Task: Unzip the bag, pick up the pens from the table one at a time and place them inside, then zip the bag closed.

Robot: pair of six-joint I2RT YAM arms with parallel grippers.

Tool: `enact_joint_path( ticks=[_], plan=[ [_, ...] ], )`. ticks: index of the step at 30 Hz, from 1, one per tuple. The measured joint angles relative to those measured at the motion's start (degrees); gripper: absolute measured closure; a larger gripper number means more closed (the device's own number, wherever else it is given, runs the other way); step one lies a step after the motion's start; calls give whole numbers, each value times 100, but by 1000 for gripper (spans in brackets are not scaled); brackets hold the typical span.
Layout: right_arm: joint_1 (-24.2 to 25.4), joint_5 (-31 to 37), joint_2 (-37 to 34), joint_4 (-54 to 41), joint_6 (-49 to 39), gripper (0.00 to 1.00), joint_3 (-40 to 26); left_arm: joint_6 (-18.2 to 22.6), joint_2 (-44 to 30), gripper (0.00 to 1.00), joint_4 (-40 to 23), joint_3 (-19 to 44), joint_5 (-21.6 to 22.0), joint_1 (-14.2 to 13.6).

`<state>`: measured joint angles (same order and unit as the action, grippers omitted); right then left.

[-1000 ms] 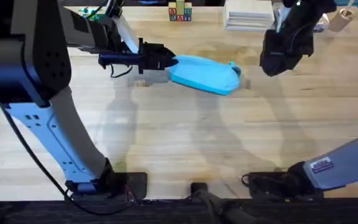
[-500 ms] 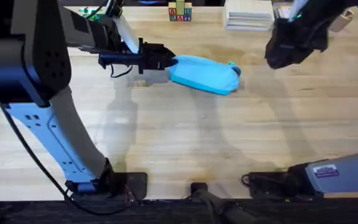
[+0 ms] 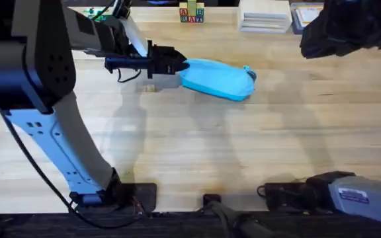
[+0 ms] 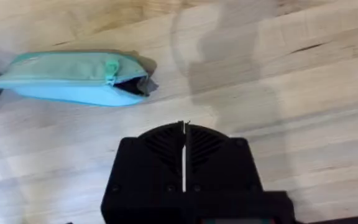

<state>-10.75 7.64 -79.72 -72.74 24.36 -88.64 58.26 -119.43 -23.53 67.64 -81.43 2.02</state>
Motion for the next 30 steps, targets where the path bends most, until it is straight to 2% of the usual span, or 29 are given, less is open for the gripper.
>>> enact_joint_path(
  ticks=[3, 5, 8, 12, 13, 20, 30],
  plan=[
    [-160, 0, 256, 5, 0, 967, 0, 0, 1, 959, 0, 0, 0, 0],
    [-264, 0, 396, 24, 1, 923, 0, 0, 1, 959, 0, 0, 0, 0],
    [-409, 0, 558, 47, -14, 647, 0, 0, 1, 959, 0, 0, 0, 0],
    [-627, 0, 638, 54, -20, 106, 0, 0, 1, 959, 0, 0, 0, 0],
    [-699, 1, 637, 56, -39, 30, 0, 0, 1, 959, 0, 0, 0, 0],
    [-1050, 4, 637, 122, 154, 5, 0, 0, 1, 959, 0, 0, 1, 0],
    [-1102, 204, 636, 122, 885, 4, 0, 0, 0, 959, 0, 0, 2, 0]
  ],
)
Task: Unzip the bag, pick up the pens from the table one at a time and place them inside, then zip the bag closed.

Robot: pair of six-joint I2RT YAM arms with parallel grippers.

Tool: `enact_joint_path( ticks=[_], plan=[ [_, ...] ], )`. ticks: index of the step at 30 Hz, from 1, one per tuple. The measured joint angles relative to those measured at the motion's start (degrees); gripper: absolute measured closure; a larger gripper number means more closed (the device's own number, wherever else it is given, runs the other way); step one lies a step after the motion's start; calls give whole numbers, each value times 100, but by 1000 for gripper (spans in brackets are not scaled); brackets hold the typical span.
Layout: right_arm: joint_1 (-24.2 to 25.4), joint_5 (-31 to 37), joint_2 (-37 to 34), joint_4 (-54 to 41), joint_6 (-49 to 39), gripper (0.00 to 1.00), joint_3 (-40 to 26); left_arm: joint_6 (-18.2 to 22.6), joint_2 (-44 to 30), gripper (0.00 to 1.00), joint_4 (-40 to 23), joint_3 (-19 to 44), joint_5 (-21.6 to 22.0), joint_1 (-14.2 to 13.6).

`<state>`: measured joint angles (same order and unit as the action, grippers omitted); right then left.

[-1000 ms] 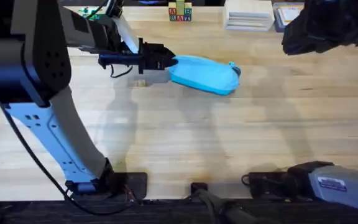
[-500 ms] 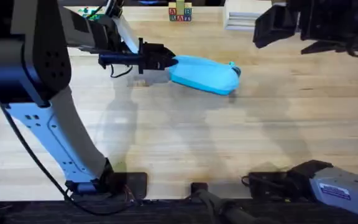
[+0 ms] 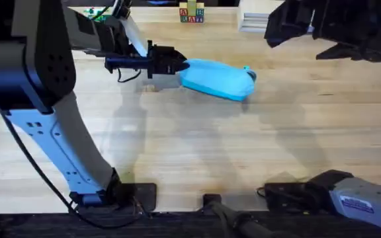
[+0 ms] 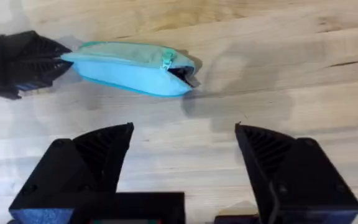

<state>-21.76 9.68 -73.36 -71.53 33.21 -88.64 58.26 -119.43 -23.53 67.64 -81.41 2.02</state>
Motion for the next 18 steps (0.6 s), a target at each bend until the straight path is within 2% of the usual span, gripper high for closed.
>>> enact_joint_path(
  ticks=[9, 18],
  plan=[
    [-369, 470, -107, 175, 583, 4, 0, 0, 2, 959, 0, 0, -2, 0],
    [-524, 576, -835, 648, 696, 4, 0, 0, 2, 959, 0, 0, 1, 0]
  ],
)
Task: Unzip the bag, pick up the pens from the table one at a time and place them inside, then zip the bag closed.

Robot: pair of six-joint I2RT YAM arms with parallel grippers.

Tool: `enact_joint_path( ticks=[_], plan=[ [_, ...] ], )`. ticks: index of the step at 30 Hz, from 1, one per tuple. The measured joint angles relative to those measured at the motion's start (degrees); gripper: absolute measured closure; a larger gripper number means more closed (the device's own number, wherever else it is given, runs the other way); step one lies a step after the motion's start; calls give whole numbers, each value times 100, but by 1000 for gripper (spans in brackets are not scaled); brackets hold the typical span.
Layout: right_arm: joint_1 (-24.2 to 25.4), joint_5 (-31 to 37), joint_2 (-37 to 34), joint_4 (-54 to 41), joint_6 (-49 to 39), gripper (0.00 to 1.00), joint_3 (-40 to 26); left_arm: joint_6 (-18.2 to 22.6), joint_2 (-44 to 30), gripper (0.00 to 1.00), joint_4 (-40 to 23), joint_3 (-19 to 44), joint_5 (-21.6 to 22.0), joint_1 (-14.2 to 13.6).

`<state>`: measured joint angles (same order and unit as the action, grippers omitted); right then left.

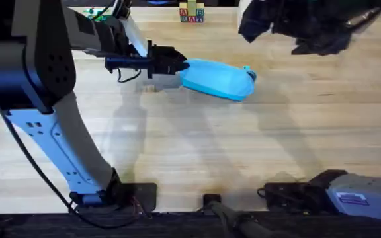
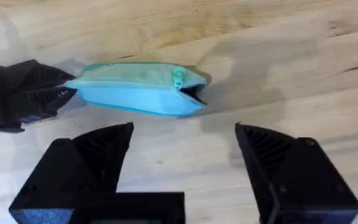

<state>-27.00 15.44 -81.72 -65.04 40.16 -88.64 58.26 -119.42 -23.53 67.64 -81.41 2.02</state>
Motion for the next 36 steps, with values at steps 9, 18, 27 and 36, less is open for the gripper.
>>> enact_joint_path(
  ticks=[9, 18, 27, 36],
  plan=[
    [14, 20, -699, 361, 99, 5, 0, 0, 0, 959, 0, 0, 0, 0],
    [228, 13, -1291, 379, 229, 4, 0, 0, 0, 959, 0, 0, 0, 0],
    [470, -354, -1785, 401, 136, 5, 0, 0, 0, 959, 0, 0, 0, 0],
    [476, -612, -1941, 776, -224, 5, 0, 0, 0, 959, 0, 0, 0, 0]
  ],
)
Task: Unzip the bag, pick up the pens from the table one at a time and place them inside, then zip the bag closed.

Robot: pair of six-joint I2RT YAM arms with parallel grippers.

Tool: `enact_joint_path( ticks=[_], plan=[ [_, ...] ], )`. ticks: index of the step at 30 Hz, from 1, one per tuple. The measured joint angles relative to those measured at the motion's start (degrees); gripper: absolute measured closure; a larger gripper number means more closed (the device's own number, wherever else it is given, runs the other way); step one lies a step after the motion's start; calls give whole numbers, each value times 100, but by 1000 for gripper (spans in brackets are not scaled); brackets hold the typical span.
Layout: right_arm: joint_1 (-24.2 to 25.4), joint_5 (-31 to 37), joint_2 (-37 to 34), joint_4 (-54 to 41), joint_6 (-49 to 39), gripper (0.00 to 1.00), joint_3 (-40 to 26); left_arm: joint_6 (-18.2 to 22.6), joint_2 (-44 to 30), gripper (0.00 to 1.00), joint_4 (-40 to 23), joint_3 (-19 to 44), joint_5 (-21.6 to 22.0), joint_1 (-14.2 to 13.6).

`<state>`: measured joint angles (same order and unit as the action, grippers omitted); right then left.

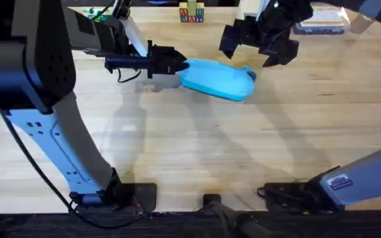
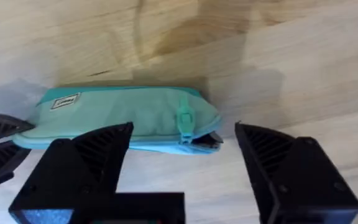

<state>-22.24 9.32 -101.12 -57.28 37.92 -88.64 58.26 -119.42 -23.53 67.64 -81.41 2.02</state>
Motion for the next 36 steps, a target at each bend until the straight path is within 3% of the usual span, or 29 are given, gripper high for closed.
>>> enact_joint_path(
  ticks=[21, 32, 36],
  plan=[
    [168, -177, -269, -78, -324, 13, 0, 0, 0, 959, 0, 0, 0, 0],
    [170, -299, -485, -102, -327, 76, 0, 0, 0, 959, 0, 0, 2, 0],
    [168, -320, -485, -148, -325, 168, 0, 0, 0, 959, -1, 0, 2, 0]
  ],
)
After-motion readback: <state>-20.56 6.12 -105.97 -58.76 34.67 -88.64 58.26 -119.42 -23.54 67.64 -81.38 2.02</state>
